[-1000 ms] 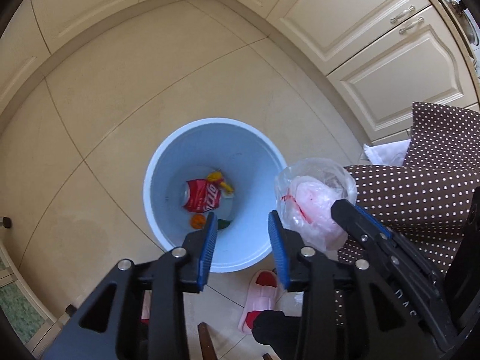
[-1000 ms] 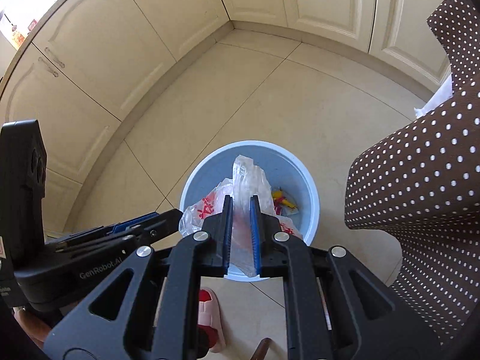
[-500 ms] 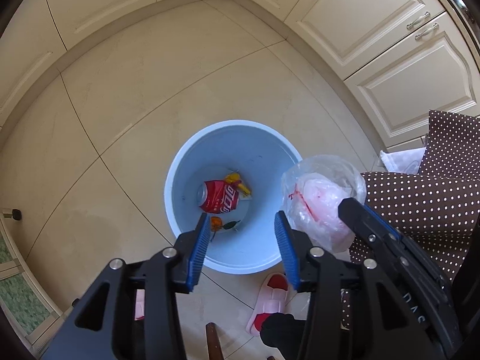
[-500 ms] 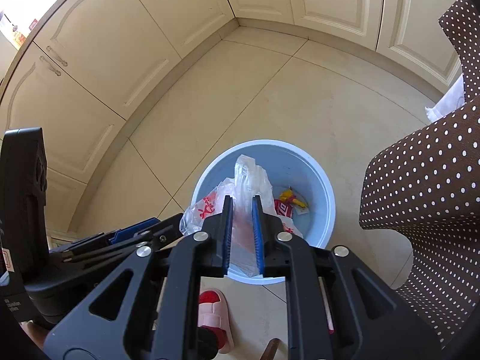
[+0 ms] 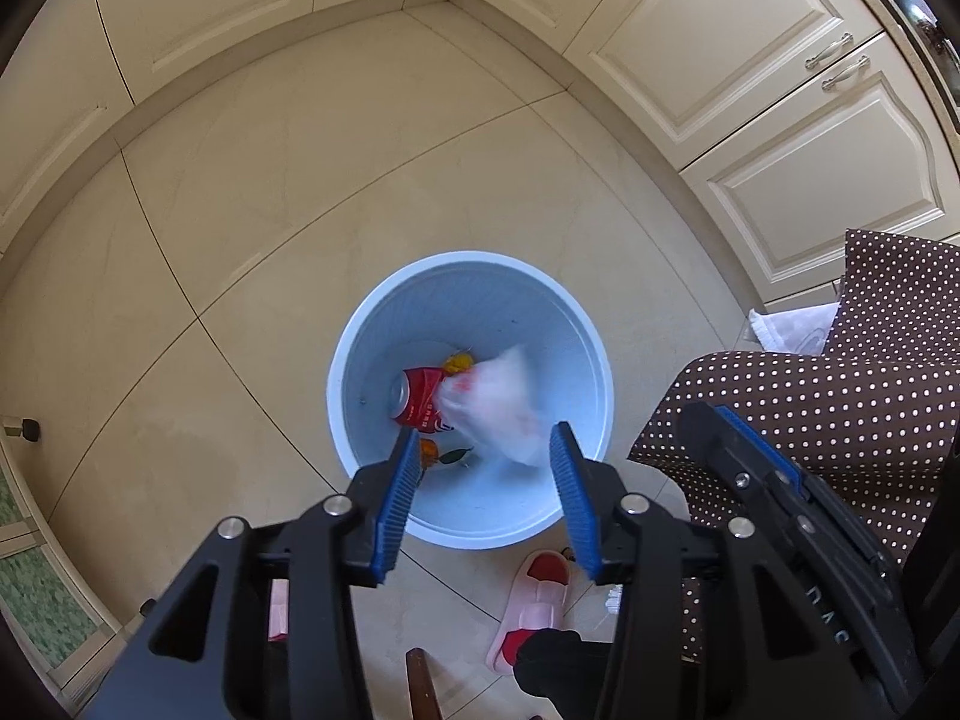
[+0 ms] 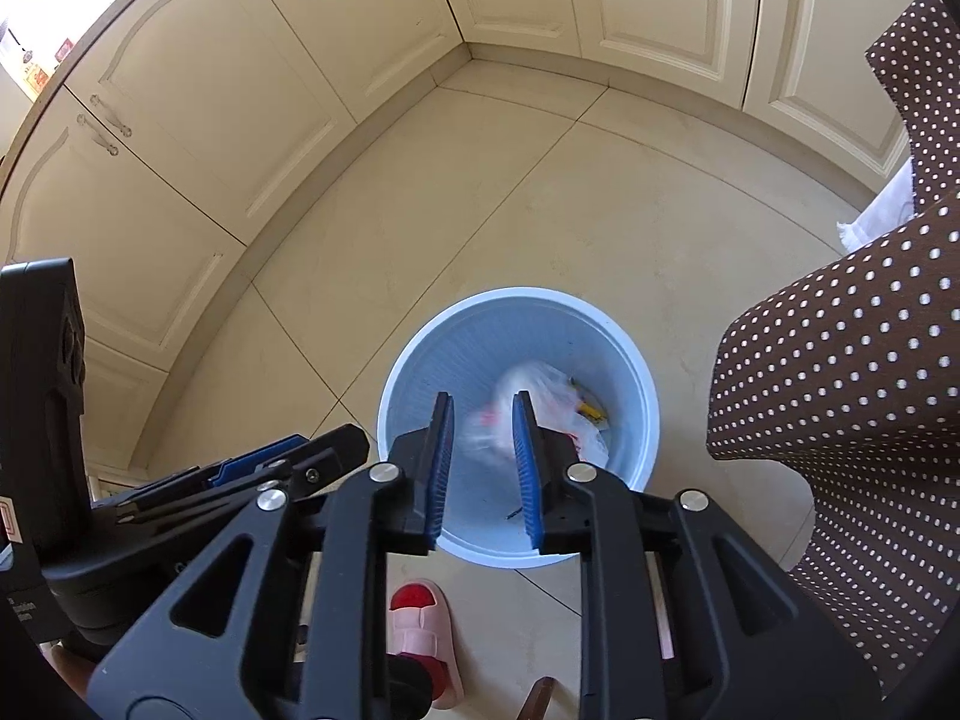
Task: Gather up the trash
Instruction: 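Carry pepper and bag over the bucket and open both tools to drop them, then move both open tools back over the table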
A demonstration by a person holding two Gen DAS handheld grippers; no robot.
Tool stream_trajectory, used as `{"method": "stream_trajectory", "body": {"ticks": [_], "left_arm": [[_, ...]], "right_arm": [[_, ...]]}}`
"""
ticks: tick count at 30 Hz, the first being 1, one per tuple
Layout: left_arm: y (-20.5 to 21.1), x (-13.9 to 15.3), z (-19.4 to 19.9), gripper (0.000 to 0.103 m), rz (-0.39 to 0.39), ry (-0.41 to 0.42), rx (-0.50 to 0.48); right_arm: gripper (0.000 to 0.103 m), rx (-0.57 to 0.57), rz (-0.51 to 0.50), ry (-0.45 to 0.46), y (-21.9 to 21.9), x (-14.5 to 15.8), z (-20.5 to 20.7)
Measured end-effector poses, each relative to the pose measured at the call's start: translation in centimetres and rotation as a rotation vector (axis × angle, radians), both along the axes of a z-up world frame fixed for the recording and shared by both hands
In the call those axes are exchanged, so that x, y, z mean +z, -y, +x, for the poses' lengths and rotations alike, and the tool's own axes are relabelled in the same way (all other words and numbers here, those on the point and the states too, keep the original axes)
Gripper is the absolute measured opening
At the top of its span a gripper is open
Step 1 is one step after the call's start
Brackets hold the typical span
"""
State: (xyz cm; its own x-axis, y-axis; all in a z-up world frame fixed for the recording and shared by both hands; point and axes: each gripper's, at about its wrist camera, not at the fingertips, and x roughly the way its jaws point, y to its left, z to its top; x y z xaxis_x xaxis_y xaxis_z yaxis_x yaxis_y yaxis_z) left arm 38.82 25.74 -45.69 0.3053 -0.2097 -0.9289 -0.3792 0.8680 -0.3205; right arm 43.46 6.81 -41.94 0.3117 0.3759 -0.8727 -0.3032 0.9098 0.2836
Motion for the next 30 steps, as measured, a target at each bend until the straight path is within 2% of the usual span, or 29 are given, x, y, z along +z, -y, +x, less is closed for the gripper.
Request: {"method": "stream_trajectory", "body": {"ticks": [4, 8, 10, 16, 19, 21, 22, 24, 26, 30], "left_arm": [[0.1, 1.9, -0.5, 0.044, 0.007, 0.041, -0.009], [0.6, 5.3, -1.5, 0.044, 0.010, 0.111, -0.007], [1.3, 7.6, -2.2, 0.044, 0.025, 0.153, -0.018], [4.2, 15.8, -4.6, 0.044, 0.050, 0.305, -0.055], [6.6, 20.5, -5.8, 0.048, 0.066, 0.393, -0.091], [9.1, 24.0, -6.7, 0.050, 0.080, 0.460, -0.133], [10.1, 25.0, -7.1, 0.051, 0.079, 0.481, -0.148], [13.1, 27.8, -7.8, 0.052, 0.076, 0.533, -0.199], [15.7, 29.6, -8.3, 0.053, 0.077, 0.564, -0.244], [22.9, 32.4, -8.3, 0.055, 0.063, 0.600, -0.378]], "right_arm": [[0.021, -0.003, -0.008, 0.028, 0.8, 1.7, -0.6], [0.021, -0.001, -0.010, 0.094, 2.0, 5.1, -1.9], [0.021, 0.002, -0.009, 0.129, 2.4, 6.9, -2.8], [0.021, -0.018, 0.023, 0.267, 5.1, 14.9, -6.2], [0.026, -0.052, 0.035, 0.371, 8.0, 20.1, -8.6], [0.034, -0.081, 0.042, 0.433, 10.0, 23.0, -10.0], [0.045, -0.101, 0.040, 0.472, 11.4, 24.6, -11.0], [0.046, -0.140, 0.032, 0.529, 13.8, 26.9, -12.5], [0.046, -0.187, 0.027, 0.581, 17.0, 29.3, -14.3], [0.047, -0.282, 0.008, 0.642, 23.3, 32.3, -16.7]]}}
